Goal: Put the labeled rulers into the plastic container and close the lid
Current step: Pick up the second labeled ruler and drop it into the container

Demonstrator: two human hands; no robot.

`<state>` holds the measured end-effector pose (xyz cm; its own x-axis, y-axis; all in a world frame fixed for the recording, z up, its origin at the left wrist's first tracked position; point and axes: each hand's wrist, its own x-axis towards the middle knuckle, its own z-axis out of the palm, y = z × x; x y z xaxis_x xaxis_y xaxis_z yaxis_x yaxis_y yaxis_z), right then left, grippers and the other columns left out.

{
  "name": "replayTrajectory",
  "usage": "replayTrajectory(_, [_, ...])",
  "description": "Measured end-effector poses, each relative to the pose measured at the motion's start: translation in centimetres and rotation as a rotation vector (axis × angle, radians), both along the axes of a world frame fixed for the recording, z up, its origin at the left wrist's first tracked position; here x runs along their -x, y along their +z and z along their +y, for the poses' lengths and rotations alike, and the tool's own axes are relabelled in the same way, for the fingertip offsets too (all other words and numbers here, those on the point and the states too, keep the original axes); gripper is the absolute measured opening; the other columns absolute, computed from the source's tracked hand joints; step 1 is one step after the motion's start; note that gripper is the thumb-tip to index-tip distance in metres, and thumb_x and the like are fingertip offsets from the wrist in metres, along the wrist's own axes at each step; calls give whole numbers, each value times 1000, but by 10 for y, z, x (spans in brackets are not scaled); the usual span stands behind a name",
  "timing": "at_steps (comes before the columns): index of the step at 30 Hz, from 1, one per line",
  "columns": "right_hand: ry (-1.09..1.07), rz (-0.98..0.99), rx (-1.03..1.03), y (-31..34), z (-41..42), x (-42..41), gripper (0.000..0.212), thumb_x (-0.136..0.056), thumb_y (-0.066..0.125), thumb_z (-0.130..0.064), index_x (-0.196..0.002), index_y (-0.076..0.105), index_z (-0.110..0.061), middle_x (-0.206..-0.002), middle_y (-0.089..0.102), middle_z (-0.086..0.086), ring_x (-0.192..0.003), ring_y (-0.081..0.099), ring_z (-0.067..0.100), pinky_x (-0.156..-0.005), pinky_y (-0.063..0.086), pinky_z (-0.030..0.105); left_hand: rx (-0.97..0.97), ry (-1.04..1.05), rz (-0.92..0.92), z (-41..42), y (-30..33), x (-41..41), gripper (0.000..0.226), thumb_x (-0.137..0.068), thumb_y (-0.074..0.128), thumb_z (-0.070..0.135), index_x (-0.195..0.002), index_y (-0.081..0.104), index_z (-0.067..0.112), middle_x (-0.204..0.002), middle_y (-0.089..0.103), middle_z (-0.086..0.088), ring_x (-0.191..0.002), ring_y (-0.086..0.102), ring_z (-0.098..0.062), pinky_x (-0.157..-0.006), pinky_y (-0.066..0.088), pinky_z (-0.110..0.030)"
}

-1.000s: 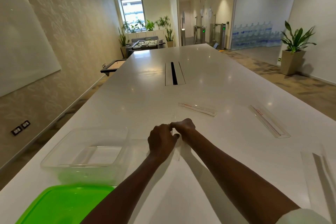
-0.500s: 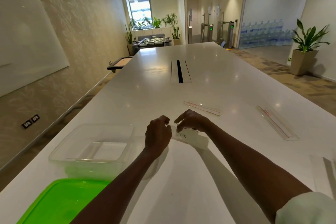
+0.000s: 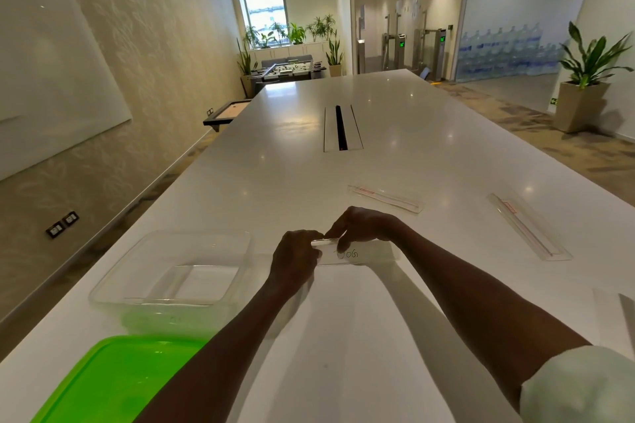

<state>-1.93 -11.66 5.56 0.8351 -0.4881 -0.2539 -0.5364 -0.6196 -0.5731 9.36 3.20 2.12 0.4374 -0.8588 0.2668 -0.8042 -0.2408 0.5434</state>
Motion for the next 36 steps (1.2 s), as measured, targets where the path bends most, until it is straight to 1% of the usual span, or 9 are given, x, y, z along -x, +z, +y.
replayTrajectory(4, [-22,-11,-13,-5,-3,-1,45,-70,78,-13,-112,73,-28,-110,73,-4,-95,67,16,-84,55,32,14,11,-4,-1,-4,-2,30,-72,60,13,-95,72,28,-85,73,4,-80,65,-16,-65,54,-34])
replayTrajectory(8, [-29,-34,13,-8,-5,0,40,-71,79,-14,-109,75,-25,-106,75,-1,-95,69,18,-84,56,33,-40,45,-7,-6,-9,-6,38,-80,63,16,-115,68,28,-117,69,1,-112,60,-18,-86,49,-32])
replayTrajectory(12, [-26,-64,56,-11,-6,4,37,-73,80,-16,-109,75,-19,-107,75,2,-102,68,19,-88,54,34,-67,40,-31,-10,-9,-8,38,-81,65,15,-118,66,25,-121,68,-2,-112,61,-20,-90,49,-34])
replayTrajectory(17, [-56,-58,60,-8,-14,23,69,-69,86,-21,-132,59,-13,-130,64,4,-119,60,17,-93,45,23,-209,-30,-89,-13,-3,-14,53,-79,69,17,-130,55,16,-132,59,-9,-122,53,-26,-102,44,-40])
replayTrajectory(20, [-93,-24,111,-2,-26,41,73,-68,87,-21,-134,57,-12,-134,61,4,-123,56,19,-92,41,22,-290,-50,-179,-17,8,-19,64,-79,71,20,-137,47,15,-138,53,-10,-130,45,-26,-107,39,-38])
replayTrajectory(22, [-120,1,124,0,-32,53,71,-68,87,-18,-133,58,-11,-133,62,4,-116,58,17,-86,41,20,-336,-44,-234,-20,14,-22,68,-76,74,19,-138,46,16,-137,53,-12,-129,46,-28,-105,41,-39])
replayTrajectory(25, [-121,29,143,-1,-34,64,65,-69,86,-14,-129,61,-8,-128,65,6,-103,58,12,-82,40,18,-427,-58,-285,-22,20,-26,64,-72,78,18,-131,54,19,-130,57,-12,-120,52,-29,-98,45,-37])
replayTrajectory(31, [-40,69,338,-11,-29,68,43,-77,78,-22,-117,69,-9,-114,69,7,-108,60,24,-83,43,26,-466,-122,-229,-22,25,-26,29,-68,76,7,-96,72,14,-98,67,-12,-85,64,-28,-71,50,-31])
replayTrajectory(36, [-56,43,389,-18,-28,69,38,-75,78,-20,-111,72,-9,-107,71,10,-101,61,27,-74,38,28,-463,-132,-205,-23,28,-30,9,-70,71,5,-75,68,13,-81,67,-4,-82,64,-27,-66,46,-28])
